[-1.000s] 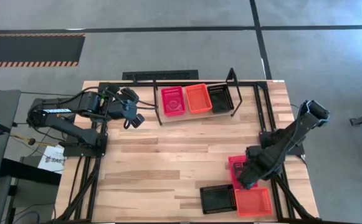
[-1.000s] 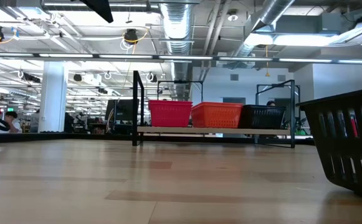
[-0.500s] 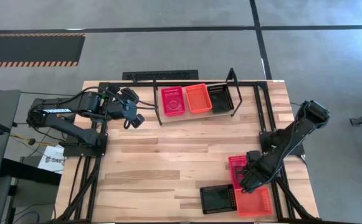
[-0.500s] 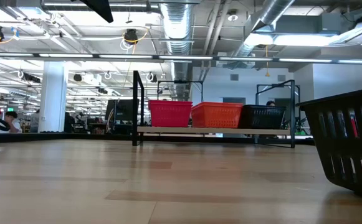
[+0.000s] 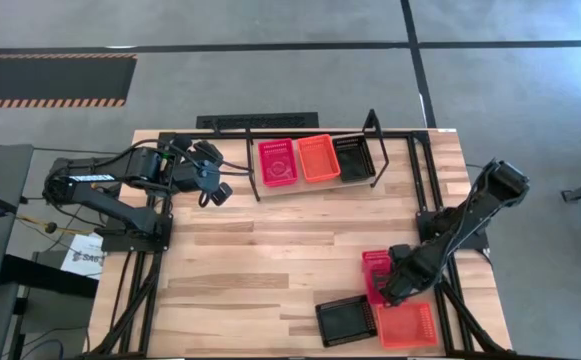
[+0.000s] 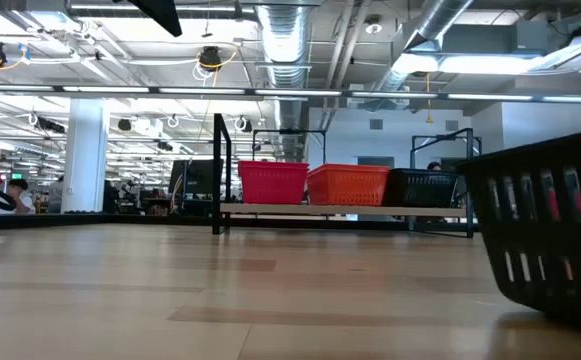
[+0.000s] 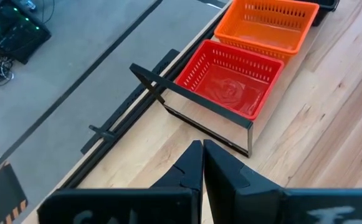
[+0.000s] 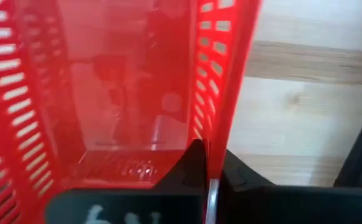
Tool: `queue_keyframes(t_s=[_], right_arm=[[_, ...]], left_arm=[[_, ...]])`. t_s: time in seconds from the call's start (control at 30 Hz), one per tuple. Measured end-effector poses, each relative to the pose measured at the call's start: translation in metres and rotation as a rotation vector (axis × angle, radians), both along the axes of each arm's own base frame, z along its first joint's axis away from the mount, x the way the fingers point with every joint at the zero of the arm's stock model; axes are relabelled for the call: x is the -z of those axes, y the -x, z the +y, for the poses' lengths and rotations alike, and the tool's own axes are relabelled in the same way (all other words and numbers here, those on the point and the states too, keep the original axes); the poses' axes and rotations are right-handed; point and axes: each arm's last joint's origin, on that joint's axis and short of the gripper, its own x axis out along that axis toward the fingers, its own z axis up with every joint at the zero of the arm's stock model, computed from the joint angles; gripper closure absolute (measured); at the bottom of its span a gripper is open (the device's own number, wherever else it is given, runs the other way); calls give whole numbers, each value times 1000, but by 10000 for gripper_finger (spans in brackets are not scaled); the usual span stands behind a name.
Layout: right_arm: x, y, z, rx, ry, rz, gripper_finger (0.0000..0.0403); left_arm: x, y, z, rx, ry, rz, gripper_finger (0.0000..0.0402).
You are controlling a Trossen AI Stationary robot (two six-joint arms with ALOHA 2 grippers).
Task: Stack baskets on shelf by color
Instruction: Stack the red bin into the red bin on the shelf
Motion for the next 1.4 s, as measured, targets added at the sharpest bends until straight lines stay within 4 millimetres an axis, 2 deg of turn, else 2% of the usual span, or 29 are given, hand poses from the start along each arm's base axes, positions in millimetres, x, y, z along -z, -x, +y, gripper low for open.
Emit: queue_keyframes(t_s=[0.23, 0.33, 0.47, 0.67, 0.87, 1.03, 1.17, 1.4], right_arm=[[-20, -8, -26, 2, -14, -49, 396], [-42, -18, -42, -11, 27, -144, 398], [-82, -35, -68, -39, 163, -284, 399], [-140, -70, -121, -153, 333, -469, 400], [-172, -102, -191, -270, 498, -507, 400], [-186, -133, -251, -303, 552, -593, 401], [-187, -163, -286, -334, 549, -670, 401], [-156, -218, -314, -388, 440, -672, 401]], left_arm=[[0, 0, 0, -4, 3, -4, 401], [0, 0, 0, -4, 4, -4, 401], [0, 0, 0, -8, 8, -8, 401], [0, 0, 0, -8, 9, -8, 401], [1, 1, -1, 15, 29, 12, 401], [2, 2, -1, 13, 30, 25, 401], [2, 2, -1, 12, 30, 25, 401], [2, 2, -1, 23, 25, 35, 401]])
